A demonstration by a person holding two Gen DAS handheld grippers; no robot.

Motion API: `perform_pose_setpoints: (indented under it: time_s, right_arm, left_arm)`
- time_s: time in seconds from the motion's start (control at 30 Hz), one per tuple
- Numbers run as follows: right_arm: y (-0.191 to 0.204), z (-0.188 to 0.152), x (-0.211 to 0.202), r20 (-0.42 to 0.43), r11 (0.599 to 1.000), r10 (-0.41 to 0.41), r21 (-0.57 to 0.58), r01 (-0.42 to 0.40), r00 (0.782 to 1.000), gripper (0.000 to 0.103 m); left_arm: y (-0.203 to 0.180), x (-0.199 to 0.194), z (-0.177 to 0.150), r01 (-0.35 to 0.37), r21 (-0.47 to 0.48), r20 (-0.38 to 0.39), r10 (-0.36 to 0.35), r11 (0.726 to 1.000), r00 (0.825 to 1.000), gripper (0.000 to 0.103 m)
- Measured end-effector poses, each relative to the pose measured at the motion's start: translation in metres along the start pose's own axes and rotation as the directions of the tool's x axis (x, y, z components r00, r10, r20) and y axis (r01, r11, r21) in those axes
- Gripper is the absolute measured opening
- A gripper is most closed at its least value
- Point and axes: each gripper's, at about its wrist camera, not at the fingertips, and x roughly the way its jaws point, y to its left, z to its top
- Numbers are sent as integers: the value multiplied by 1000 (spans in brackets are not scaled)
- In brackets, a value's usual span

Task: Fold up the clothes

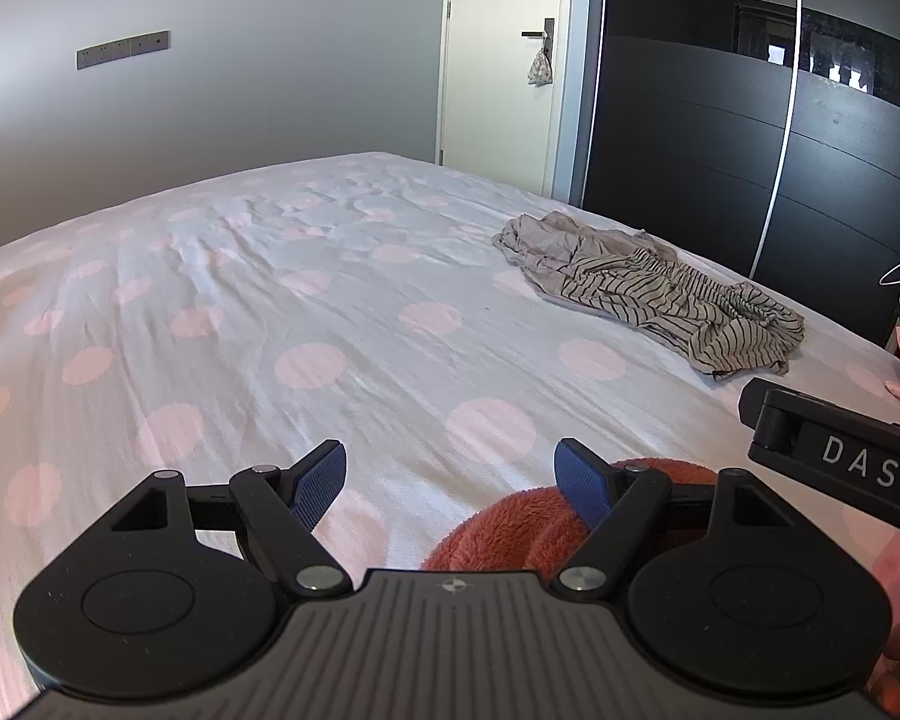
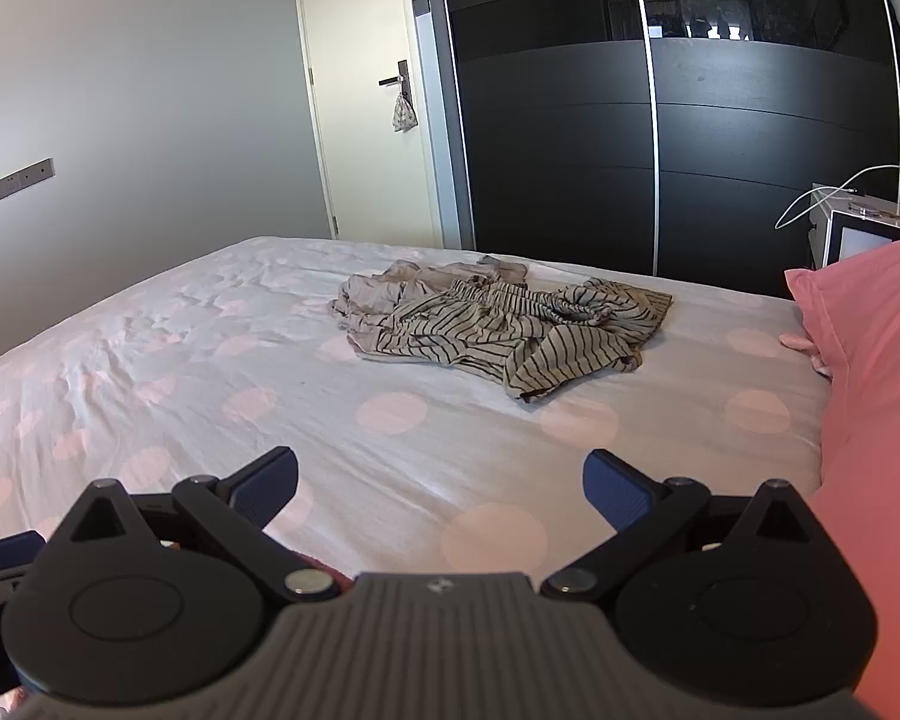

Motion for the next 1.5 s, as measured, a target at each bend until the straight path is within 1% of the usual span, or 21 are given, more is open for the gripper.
perform_pose_setpoints:
  time_s: [0.2, 0.4, 0.5, 0.77, 1.5]
  right_arm:
    - [-1, -1, 2, 1, 1000, 2, 0, -2, 1000, 102]
    - [2, 2, 4, -6, 1000, 1, -5, -1, 1000, 102]
    - [3, 2, 5, -11, 1000, 2, 2, -2, 1000, 102]
    - [6, 2, 7, -19, 1000, 8, 6, -8, 1000, 102]
    - [1, -1, 13, -39, 1000, 23, 13, -23, 999, 102]
  left_arm:
    - [-1, -2, -5, 11, 16, 5, -11, 1000, 1000, 76]
    - [-1, -4, -12, 6, 37, 14, -6, 999, 1000, 76]
    - [-1, 1, -10, 2, 26, 10, -2, 1000, 1000, 76]
    - [2, -1, -10, 15, 3, -4, -15, 1000, 1000, 76]
    - [-1, 3, -5, -4, -2, -17, 4, 1000, 1000, 77]
